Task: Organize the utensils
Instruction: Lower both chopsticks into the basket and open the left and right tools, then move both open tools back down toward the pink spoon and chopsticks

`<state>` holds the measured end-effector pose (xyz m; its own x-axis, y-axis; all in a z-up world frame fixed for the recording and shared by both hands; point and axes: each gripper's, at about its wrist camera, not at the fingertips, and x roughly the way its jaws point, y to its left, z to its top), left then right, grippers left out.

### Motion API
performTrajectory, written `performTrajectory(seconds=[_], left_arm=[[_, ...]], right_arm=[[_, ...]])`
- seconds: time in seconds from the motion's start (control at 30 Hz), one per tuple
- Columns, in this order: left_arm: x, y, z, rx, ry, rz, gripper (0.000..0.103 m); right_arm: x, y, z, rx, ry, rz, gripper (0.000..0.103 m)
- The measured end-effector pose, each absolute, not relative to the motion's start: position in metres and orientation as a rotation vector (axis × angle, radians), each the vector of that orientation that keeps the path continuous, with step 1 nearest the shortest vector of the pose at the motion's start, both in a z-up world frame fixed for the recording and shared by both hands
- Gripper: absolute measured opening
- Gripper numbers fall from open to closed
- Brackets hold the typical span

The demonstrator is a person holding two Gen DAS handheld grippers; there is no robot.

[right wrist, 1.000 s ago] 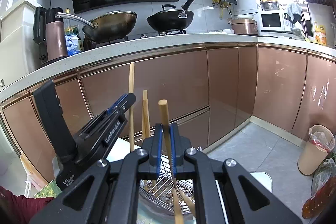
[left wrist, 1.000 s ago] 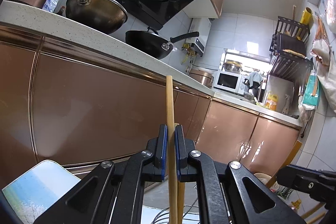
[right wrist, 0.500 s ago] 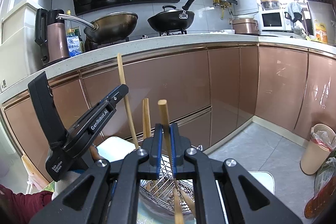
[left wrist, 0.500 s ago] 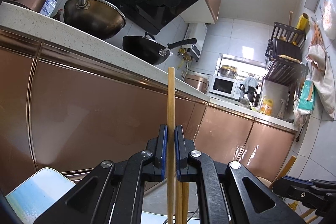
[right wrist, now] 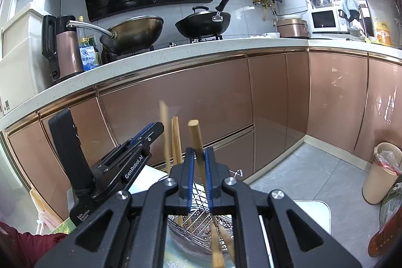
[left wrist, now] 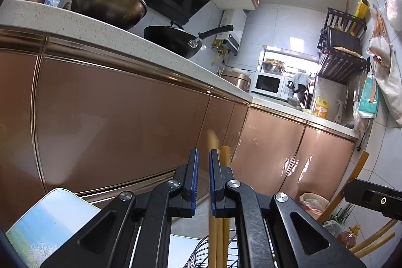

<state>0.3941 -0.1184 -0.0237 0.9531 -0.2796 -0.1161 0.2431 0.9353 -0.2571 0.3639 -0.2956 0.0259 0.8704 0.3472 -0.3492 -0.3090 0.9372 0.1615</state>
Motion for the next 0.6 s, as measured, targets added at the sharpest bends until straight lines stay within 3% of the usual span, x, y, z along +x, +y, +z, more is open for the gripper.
performTrajectory(seconds=[0.4, 0.5, 0.6], left_arm=[[0.378, -0.103, 0.003, -0.263, 0.148, -0.24, 0.033], [0.369, -0.096, 0.018, -0.26, 0.181, -0.24, 0.045], [0.357, -0.088, 0.034, -0.244, 0.244, -0.243, 0.048]], right_arm=[[0.336, -0.295, 0.049, 0.089, 0.368, 0.309, 0.009], [0.321, -0.295, 0.059, 0.086, 0.359, 0.299, 0.009], [0.301, -0.294, 0.069, 0.082, 0.359, 0.293, 0.009]])
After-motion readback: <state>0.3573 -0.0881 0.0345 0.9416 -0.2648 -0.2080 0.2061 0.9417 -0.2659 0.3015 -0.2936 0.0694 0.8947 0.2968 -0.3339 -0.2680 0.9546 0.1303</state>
